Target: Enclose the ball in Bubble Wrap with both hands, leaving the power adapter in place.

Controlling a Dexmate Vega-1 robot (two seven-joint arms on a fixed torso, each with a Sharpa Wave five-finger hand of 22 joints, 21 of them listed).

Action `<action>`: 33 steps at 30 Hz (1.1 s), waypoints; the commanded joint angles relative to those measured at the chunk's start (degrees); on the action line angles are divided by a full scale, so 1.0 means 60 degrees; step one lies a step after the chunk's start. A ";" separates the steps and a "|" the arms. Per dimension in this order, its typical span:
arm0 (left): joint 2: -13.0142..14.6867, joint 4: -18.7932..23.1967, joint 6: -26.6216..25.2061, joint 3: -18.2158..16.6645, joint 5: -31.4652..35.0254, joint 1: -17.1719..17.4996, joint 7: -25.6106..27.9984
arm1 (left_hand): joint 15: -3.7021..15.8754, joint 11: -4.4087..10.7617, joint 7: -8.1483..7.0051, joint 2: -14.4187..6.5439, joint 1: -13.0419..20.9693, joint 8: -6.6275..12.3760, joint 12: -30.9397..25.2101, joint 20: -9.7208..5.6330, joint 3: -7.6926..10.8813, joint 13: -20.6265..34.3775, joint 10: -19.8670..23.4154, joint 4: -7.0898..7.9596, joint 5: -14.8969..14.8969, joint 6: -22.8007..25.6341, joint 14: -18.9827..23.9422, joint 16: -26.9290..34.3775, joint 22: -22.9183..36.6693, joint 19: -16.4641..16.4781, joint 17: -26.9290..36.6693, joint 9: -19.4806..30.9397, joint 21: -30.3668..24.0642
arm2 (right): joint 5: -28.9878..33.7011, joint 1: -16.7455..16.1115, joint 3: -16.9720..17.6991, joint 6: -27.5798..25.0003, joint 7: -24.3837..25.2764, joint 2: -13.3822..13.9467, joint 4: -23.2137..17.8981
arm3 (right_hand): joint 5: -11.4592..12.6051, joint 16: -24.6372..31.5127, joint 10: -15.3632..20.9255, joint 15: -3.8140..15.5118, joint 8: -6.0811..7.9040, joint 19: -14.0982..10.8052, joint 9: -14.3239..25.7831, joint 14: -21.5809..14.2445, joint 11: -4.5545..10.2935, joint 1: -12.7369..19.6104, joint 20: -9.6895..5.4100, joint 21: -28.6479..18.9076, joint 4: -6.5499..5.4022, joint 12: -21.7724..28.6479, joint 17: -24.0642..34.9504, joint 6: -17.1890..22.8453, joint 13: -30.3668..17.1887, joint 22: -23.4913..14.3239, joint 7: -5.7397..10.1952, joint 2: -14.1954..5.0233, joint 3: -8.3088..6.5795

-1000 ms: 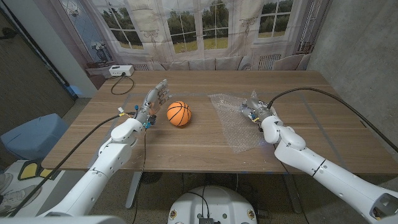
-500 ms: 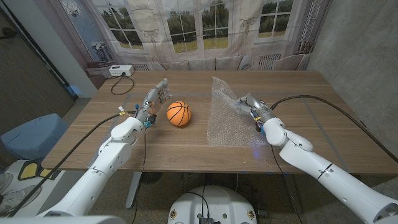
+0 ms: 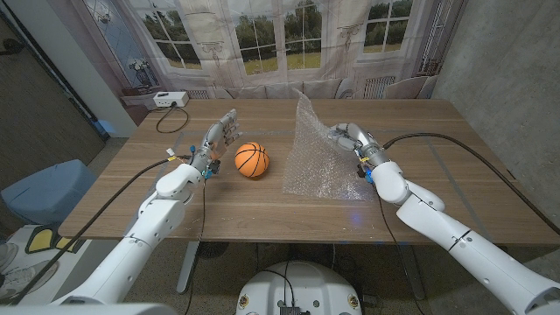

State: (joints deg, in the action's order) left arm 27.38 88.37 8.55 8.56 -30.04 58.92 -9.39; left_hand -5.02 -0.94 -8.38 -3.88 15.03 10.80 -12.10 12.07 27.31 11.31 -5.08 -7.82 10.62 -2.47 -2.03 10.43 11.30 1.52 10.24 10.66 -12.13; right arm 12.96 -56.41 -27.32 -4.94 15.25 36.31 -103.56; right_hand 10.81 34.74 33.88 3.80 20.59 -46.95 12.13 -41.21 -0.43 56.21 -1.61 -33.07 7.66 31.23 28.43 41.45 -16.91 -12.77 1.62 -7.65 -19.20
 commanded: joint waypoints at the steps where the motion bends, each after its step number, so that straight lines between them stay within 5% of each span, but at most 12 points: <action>1: 0.0134 0.0139 0.0147 -0.0138 0.0037 0.0170 0.0011 | -0.0024 0.0018 -0.0021 0.0005 -0.0129 0.0020 -0.0038 0.0044 -0.0017 0.0037 -0.0051 0.0029 0.0035 0.0004 -0.0022 0.0064 0.0056 0.0029 0.0051 0.0019 -0.0094 | -0.0035 0.0278 -0.0184 0.0732 -0.0282 -0.0082 -0.0064 | -0.0031 -0.0044 0.0062 0.0832 0.0047 -0.0019 0.0040 -0.0040 -0.0020 -0.0005 -0.0057 -0.0074 -0.0004 -0.0027 0.0045 -0.0047 -0.0017 -0.0030 0.0020 -0.0002 0.0019; 16: 0.0509 0.1277 0.0100 -0.0876 0.0049 0.1263 0.0512 | -0.0044 0.0021 -0.0043 0.0072 -0.0223 0.0014 -0.0012 0.0050 -0.0079 0.0037 -0.0129 0.0053 -0.0005 -0.0010 -0.0056 0.0058 0.0057 0.0019 0.0061 0.0016 -0.0092 | 0.0287 0.0802 -0.0588 0.1265 -0.0824 -0.0326 0.0013 | -0.0036 -0.0130 0.0038 0.0858 0.0058 0.0003 0.0037 -0.0040 -0.0023 -0.0042 -0.0092 -0.0189 -0.0008 -0.0045 0.0106 -0.0073 -0.0016 -0.0034 0.0022 0.0025 0.0060; 33: 0.0391 0.2040 0.0674 -0.1813 0.0308 0.2561 0.0891 | -0.0061 -0.0020 -0.0026 0.0180 -0.0408 0.0024 -0.0023 0.0053 -0.0195 0.0035 -0.0116 0.0114 -0.0077 0.0020 -0.0054 0.0073 0.0058 -0.0001 0.0078 0.0012 -0.0089 | 0.0638 0.1380 -0.1157 0.1659 -0.1468 -0.0737 0.0360 | -0.0033 -0.0224 0.0082 0.0836 0.0076 0.0074 0.0034 -0.0060 -0.0029 -0.0071 -0.0108 -0.0298 -0.0008 -0.0035 0.0167 -0.0085 -0.0017 -0.0031 0.0007 0.0039 0.0091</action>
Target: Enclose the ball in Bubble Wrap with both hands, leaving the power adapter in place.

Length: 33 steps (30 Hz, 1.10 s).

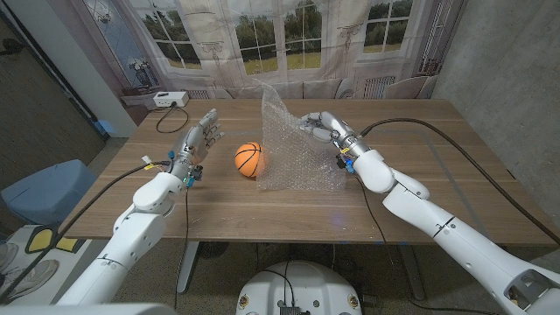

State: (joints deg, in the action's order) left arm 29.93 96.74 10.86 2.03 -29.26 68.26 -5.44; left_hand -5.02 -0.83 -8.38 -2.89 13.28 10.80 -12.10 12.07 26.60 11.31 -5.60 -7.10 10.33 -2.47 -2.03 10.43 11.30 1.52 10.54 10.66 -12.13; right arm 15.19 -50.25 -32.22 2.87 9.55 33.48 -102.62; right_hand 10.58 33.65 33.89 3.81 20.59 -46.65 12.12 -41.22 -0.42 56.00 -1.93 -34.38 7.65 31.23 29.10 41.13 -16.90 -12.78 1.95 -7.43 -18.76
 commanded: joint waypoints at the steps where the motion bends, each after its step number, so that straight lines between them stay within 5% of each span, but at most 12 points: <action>1: -0.0041 0.0684 0.0239 -0.0754 0.0165 0.1041 0.0253 | -0.0061 -0.0039 -0.0026 0.0018 -0.0124 0.0023 -0.0023 0.0052 -0.0080 0.0035 -0.0029 -0.0003 -0.0031 0.0020 -0.0054 0.0073 0.0058 -0.0002 0.0028 0.0011 -0.0089 | 0.0206 0.0430 -0.0378 0.0398 -0.0666 -0.0279 0.0255 | 0.0005 -0.0051 0.0064 0.0824 0.0080 0.0024 0.0035 -0.0054 -0.0004 -0.0033 -0.0060 -0.0087 -0.0004 -0.0041 0.0059 -0.0024 -0.0022 -0.0031 -0.0046 -0.0001 0.0015; 27: -0.0449 0.0465 0.0541 -0.1115 0.0077 0.1147 0.0011 | -0.0088 -0.0034 -0.0036 0.0082 -0.0329 -0.0013 0.0002 0.0049 -0.0183 0.0028 -0.0112 0.0070 -0.0079 -0.0084 -0.0110 0.0064 0.0058 -0.0030 0.0033 0.0005 -0.0083 | 0.0991 0.1722 -0.1646 0.1034 -0.1639 -0.1215 0.1552 | 0.0010 -0.0230 0.0042 0.0848 0.0090 0.0114 0.0031 -0.0020 -0.0037 -0.0050 -0.0073 -0.0270 0.0013 -0.0056 0.0150 -0.0069 -0.0028 -0.0017 -0.0091 0.0020 0.0051; 33: -0.0482 0.0317 0.0634 -0.1085 0.0068 0.1038 -0.0108 | -0.0087 -0.0037 -0.0035 0.0087 -0.0356 -0.0011 0.0000 0.0048 -0.0195 0.0027 -0.0112 0.0079 -0.0083 -0.0085 -0.0113 0.0065 0.0057 -0.0030 0.0033 0.0004 -0.0084 | 0.1432 0.1811 -0.1791 0.0689 -0.1751 -0.1217 0.1521 | 0.0018 -0.0519 -0.0126 0.0785 0.0044 0.0507 0.0029 0.0268 -0.0027 -0.0063 0.0061 -0.0223 0.0024 -0.0134 0.0088 -0.0205 -0.0014 0.0001 -0.0051 0.0052 0.0046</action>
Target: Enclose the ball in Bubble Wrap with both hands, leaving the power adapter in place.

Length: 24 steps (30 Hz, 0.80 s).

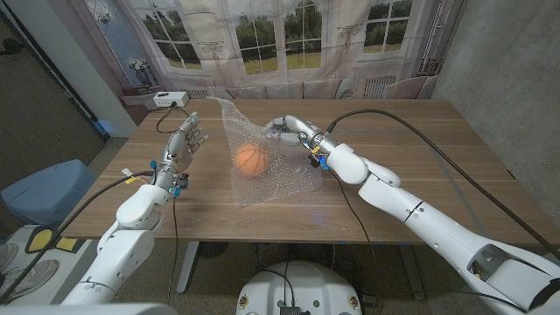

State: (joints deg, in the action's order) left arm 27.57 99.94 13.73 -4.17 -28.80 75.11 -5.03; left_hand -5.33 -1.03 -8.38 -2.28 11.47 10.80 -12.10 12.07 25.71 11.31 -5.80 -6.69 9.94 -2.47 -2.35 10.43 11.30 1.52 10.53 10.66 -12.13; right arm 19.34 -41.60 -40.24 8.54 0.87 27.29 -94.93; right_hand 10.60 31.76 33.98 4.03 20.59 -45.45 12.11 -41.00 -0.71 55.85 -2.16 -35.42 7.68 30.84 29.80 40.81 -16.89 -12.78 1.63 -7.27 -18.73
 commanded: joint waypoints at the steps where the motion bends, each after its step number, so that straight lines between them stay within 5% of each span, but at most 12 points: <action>1: -0.0081 -0.0238 0.0164 -0.0046 -0.0011 -0.0119 -0.0205 | -0.0044 -0.0001 -0.0038 -0.0013 -0.0059 -0.0011 -0.0001 0.0048 -0.0048 0.0027 -0.0076 0.0013 -0.0019 -0.0085 -0.0057 0.0066 0.0057 -0.0029 0.0035 0.0004 -0.0084 | 0.0836 0.0424 -0.0499 -0.0359 -0.0417 -0.0164 0.0218 | 0.0014 -0.0254 -0.0160 0.0752 0.0036 0.0371 0.0029 0.0278 0.0039 -0.0049 0.0151 -0.0040 0.0020 -0.0079 -0.0047 -0.0173 -0.0012 0.0006 0.0014 0.0048 0.0049; 14: -0.0083 -0.0383 0.0331 -0.0048 0.0028 -0.0230 -0.0274 | -0.0027 0.0008 -0.0035 -0.0011 -0.0119 0.0006 -0.0011 0.0047 -0.0071 0.0024 -0.0059 0.0034 -0.0022 -0.0052 -0.0040 0.0076 0.0057 -0.0018 0.0034 0.0002 -0.0091 | 0.1354 0.0520 -0.0677 -0.1051 -0.0949 -0.0057 -0.0057 | 0.0032 -0.1131 -0.1056 0.0574 -0.0416 0.1404 -0.0017 0.1312 0.0098 -0.0227 0.0571 0.0128 -0.0038 -0.0512 -0.0271 -0.1086 0.0099 0.0155 0.0216 0.0106 0.0152; 20: -0.0117 -0.0417 0.0427 -0.0060 0.0056 -0.0255 -0.0189 | -0.0019 0.0019 -0.0036 -0.0013 -0.0148 0.0006 -0.0017 0.0047 -0.0080 0.0022 -0.0045 0.0045 -0.0023 -0.0056 -0.0035 0.0078 0.0057 -0.0017 0.0033 0.0001 -0.0092 | 0.1121 0.0587 -0.0675 -0.1077 -0.1231 -0.0101 0.0012 | 0.0019 -0.1382 -0.1500 0.0441 -0.0862 0.1766 -0.0049 0.1717 0.0041 -0.0375 0.0729 0.0199 -0.0063 -0.0715 -0.0271 -0.1906 0.0163 0.0233 0.0304 0.0206 0.0321; 24: -0.0076 -0.0422 0.0378 -0.0057 0.0024 -0.0254 -0.0214 | -0.0018 0.0014 -0.0042 -0.0015 -0.0160 0.0006 -0.0018 0.0046 -0.0083 0.0021 -0.0043 0.0048 -0.0023 -0.0057 -0.0033 0.0079 0.0056 -0.0015 0.0032 0.0001 -0.0093 | 0.0870 0.0765 -0.0740 -0.1129 -0.1736 -0.0103 0.0092 | 0.0033 -0.1639 -0.1913 0.0276 -0.1201 0.2292 -0.0073 0.2068 0.0012 -0.0687 0.1058 0.0383 -0.0138 -0.0905 -0.0333 -0.2469 0.0225 0.0295 0.0325 0.0448 0.0568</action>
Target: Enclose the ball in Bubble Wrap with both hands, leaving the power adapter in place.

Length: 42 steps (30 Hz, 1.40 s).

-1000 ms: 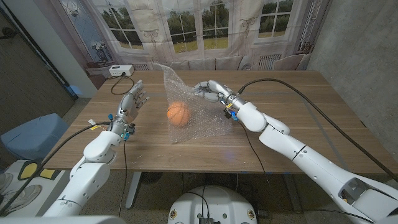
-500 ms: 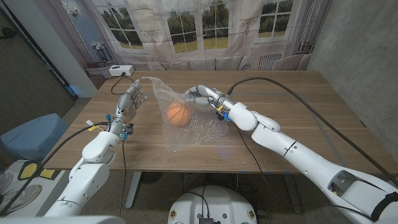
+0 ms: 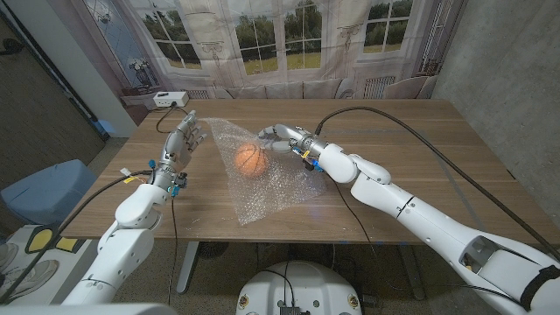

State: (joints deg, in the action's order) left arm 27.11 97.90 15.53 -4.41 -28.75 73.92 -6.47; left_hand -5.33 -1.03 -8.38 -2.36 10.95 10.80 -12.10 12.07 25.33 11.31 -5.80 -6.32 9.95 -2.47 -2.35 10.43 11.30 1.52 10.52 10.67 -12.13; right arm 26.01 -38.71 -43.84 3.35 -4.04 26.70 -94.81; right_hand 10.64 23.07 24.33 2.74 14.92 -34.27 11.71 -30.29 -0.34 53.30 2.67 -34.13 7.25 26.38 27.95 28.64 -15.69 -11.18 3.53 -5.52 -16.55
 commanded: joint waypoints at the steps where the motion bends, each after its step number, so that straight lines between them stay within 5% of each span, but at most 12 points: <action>1: -0.0040 -0.0105 0.0109 -0.0013 0.0011 -0.0064 0.0056 | -0.0020 0.0017 -0.0036 -0.0002 -0.0077 0.0008 -0.0018 0.0046 -0.0022 0.0021 -0.0045 -0.0013 -0.0023 -0.0054 -0.0037 0.0077 0.0056 -0.0014 0.0032 0.0001 -0.0093 | -0.0278 0.0291 -0.0144 -0.0294 -0.0960 -0.0013 0.0077 | 0.0035 -0.0286 -0.0431 0.0387 -0.0373 0.0657 -0.0011 0.0451 -0.0111 -0.0436 0.0414 0.0263 -0.0127 -0.0222 -0.0034 -0.0648 0.0048 0.0050 -0.0017 0.0241 0.0321; 12: 0.0013 -0.0157 0.0224 -0.0012 0.0041 -0.0127 0.0001 | -0.0022 0.0030 -0.0050 -0.0010 -0.0113 0.0004 -0.0010 0.0045 -0.0030 0.0018 -0.0068 -0.0004 -0.0021 -0.0069 -0.0028 0.0079 0.0055 -0.0012 0.0028 -0.0001 -0.0095 | -0.0577 0.0855 -0.0497 -0.0726 -0.2310 0.0082 0.0169 | 0.0300 -0.1309 -0.2359 -0.0330 -0.0756 0.2467 -0.0033 0.2407 -0.0256 -0.2286 0.1373 0.1369 -0.0700 -0.1273 -0.0288 -0.2381 0.0271 0.0149 -0.0074 0.1112 0.1556; 26: 0.0159 0.0567 0.0412 -0.0398 0.0414 0.0230 0.0471 | 0.0004 0.0021 -0.0053 -0.0020 -0.0143 -0.0007 -0.0016 0.0046 -0.0035 0.0014 -0.0057 -0.0002 -0.0020 -0.0106 -0.0026 0.0077 0.0052 -0.0021 0.0023 -0.0003 -0.0091 | -0.1139 0.0997 -0.0453 -0.0453 -0.2391 0.0026 0.0452 | 0.0429 -0.1651 -0.2974 -0.0683 -0.0723 0.3337 -0.0045 0.3249 -0.0388 -0.2720 0.1600 0.1981 -0.0851 -0.1702 -0.0421 -0.2915 0.0321 0.0156 -0.0116 0.1158 0.1851; 28: 0.0227 0.0614 0.0358 -0.0436 0.0430 0.0251 0.0438 | -0.0003 0.0014 -0.0050 -0.0021 -0.0146 -0.0008 -0.0014 0.0046 -0.0035 0.0014 -0.0060 -0.0002 -0.0019 -0.0110 -0.0033 0.0074 0.0052 -0.0022 0.0022 -0.0004 -0.0091 | -0.1214 0.0977 -0.0435 -0.0383 -0.2331 0.0011 0.0484 | 0.0450 -0.1699 -0.3128 -0.0734 -0.0767 0.3437 -0.0049 0.3388 -0.0399 -0.2753 0.1604 0.2069 -0.0859 -0.1794 -0.0445 -0.3136 0.0327 0.0155 0.0008 0.1144 0.1880; 32: 0.0219 0.0598 0.0270 -0.0408 0.0374 0.0215 0.0380 | -0.0014 0.0020 -0.0052 -0.0024 -0.0153 -0.0010 -0.0008 0.0045 -0.0036 0.0012 -0.0076 -0.0004 -0.0019 -0.0121 -0.0041 0.0069 0.0051 -0.0023 0.0019 -0.0005 -0.0090 | -0.1053 0.0948 -0.0461 -0.0250 -0.2056 0.0015 0.0435 | 0.0545 -0.1828 -0.3919 -0.0905 -0.0899 0.3702 -0.0078 0.3938 -0.0316 -0.2738 0.1608 0.2439 -0.0802 -0.2236 -0.0578 -0.4885 0.0334 0.0144 0.0253 0.1040 0.1957; 39: 0.0215 0.0420 0.0207 -0.0291 0.0264 0.0021 0.0163 | -0.0018 -0.0002 -0.0047 -0.0031 -0.0167 0.0004 -0.0028 0.0044 -0.0037 0.0009 -0.0026 -0.0004 -0.0018 -0.0094 -0.0022 0.0075 0.0049 -0.0010 0.0015 -0.0006 -0.0095 | -0.1611 0.0749 -0.0203 0.0479 -0.1627 -0.0113 0.0699 | 0.0577 -0.2055 -0.5066 -0.1232 -0.0776 0.4080 -0.0114 0.4982 -0.0177 -0.2573 0.1627 0.2891 -0.0648 -0.2585 -0.0766 -0.5977 0.0312 0.0145 0.0913 0.0974 0.2009; 42: 0.0189 0.0435 0.0247 -0.0300 0.0346 0.0010 0.0250 | -0.0008 0.0011 -0.0048 -0.0034 -0.0173 0.0009 -0.0031 0.0044 -0.0037 0.0008 -0.0018 -0.0004 -0.0018 -0.0082 -0.0005 0.0082 0.0049 -0.0004 0.0014 -0.0007 -0.0098 | -0.2383 0.0789 -0.0058 0.1241 -0.1789 -0.0236 0.1202 | 0.0435 -0.1945 -0.5009 -0.1374 -0.0576 0.4718 -0.0124 0.5339 -0.0255 -0.3365 0.1638 0.3359 -0.1052 -0.2416 -0.0829 -0.5623 0.0315 0.0143 0.1155 0.0856 0.2291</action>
State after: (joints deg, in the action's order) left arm 28.12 100.37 17.45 -6.34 -27.03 74.58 -4.88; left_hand -5.33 -1.03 -8.51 -2.29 10.42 10.80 -12.10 12.07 25.34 11.18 -5.80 -6.32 9.95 -3.00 -2.35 10.43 11.30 1.52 10.51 10.67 -12.23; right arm 18.85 -33.32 -46.15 2.85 -16.31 26.52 -91.51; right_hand 13.80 10.79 -5.86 -4.74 10.43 -8.28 10.91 0.51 -1.45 36.60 12.33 -15.65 2.44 11.01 23.13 -6.80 -13.74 -10.12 8.92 -0.09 -3.82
